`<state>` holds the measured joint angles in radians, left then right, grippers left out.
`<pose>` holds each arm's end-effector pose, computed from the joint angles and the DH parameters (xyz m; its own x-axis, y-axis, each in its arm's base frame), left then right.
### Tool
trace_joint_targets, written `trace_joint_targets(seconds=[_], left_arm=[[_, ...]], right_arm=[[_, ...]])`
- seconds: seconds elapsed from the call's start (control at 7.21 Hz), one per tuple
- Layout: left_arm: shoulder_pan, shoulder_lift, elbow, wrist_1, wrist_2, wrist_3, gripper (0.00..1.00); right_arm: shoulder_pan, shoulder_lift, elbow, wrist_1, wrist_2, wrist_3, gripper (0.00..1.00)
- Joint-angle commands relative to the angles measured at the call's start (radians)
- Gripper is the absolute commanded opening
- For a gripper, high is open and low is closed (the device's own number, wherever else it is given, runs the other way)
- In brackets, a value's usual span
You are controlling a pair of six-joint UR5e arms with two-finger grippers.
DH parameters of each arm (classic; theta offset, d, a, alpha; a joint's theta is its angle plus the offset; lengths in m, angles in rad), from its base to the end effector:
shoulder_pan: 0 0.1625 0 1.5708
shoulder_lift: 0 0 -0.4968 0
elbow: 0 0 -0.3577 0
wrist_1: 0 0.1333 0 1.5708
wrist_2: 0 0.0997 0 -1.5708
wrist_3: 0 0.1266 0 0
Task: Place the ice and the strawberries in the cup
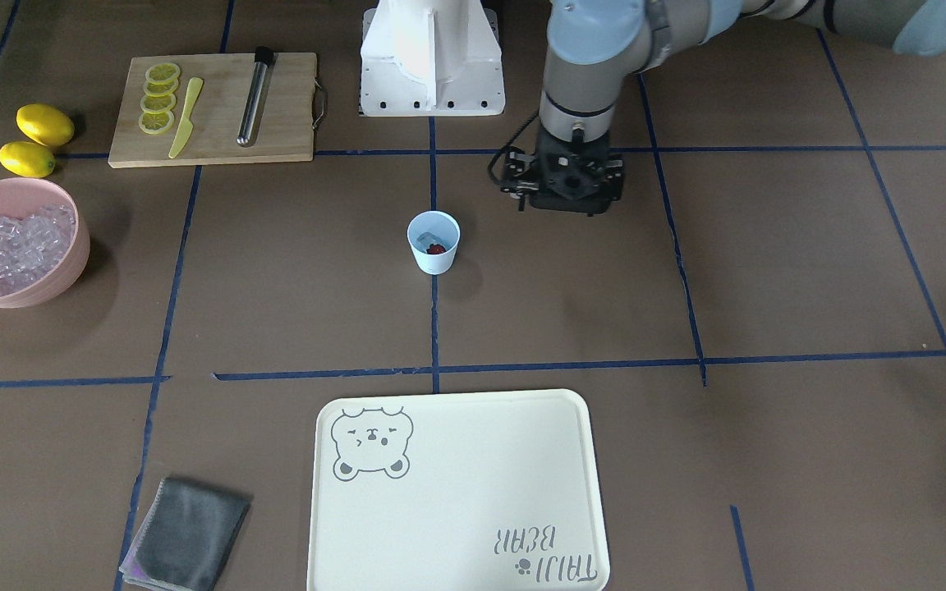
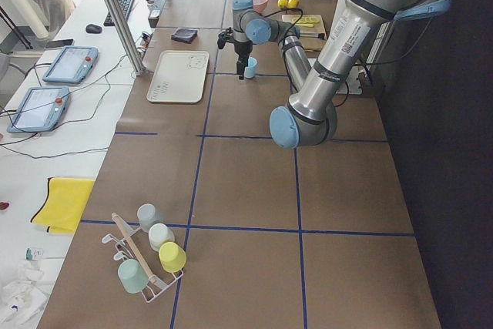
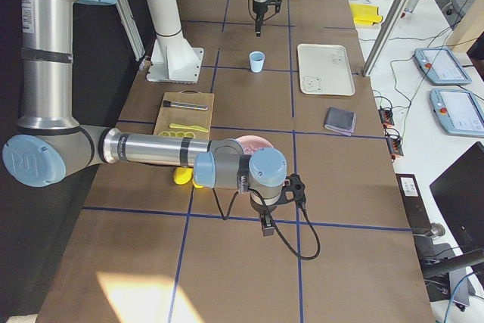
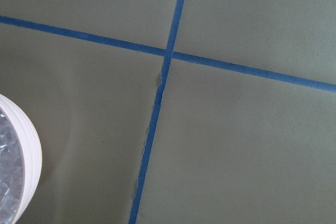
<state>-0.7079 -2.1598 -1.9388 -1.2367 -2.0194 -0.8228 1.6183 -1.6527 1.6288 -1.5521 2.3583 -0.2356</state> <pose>0.4273 -0.4689 0.3177 0.7201 0.1904 -0.6672 -0.1311 0.9816 0.1386 0.0633 -0.4136 0.7560 0.6963 -0.1970 0.6902 0.1183 0.9799 0.1603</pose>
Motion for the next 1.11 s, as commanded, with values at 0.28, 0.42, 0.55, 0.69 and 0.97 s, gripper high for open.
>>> trace_joint_targets(seconds=[0.28,0.42,0.55,0.69,0.97], left_arm=[[-0.41,0.204,-0.081,0.144,-0.233,0.486,1.0],[-0.5,0.286,-0.081,0.141,-0.284,0.583,1.0],[-0.551,0.354,-0.103,0.129,-0.329,0.64,1.0],[-0.63,0.395,-0.148,0.14,-0.329,0.657,1.0],[-0.785,0.515,-0.108,0.128,-0.32,0.678,1.0]], right_arm=[[0.0,0.01,0.002,0.001,-0.004,0.004,1.0],[0.0,0.011,0.014,0.001,-0.004,0.005,1.0],[0.0,0.011,0.029,0.001,-0.004,0.016,1.0],[0.0,0.016,0.032,0.001,-0.004,0.022,1.0],[0.0,0.019,0.032,0.001,-0.007,0.015,1.0]])
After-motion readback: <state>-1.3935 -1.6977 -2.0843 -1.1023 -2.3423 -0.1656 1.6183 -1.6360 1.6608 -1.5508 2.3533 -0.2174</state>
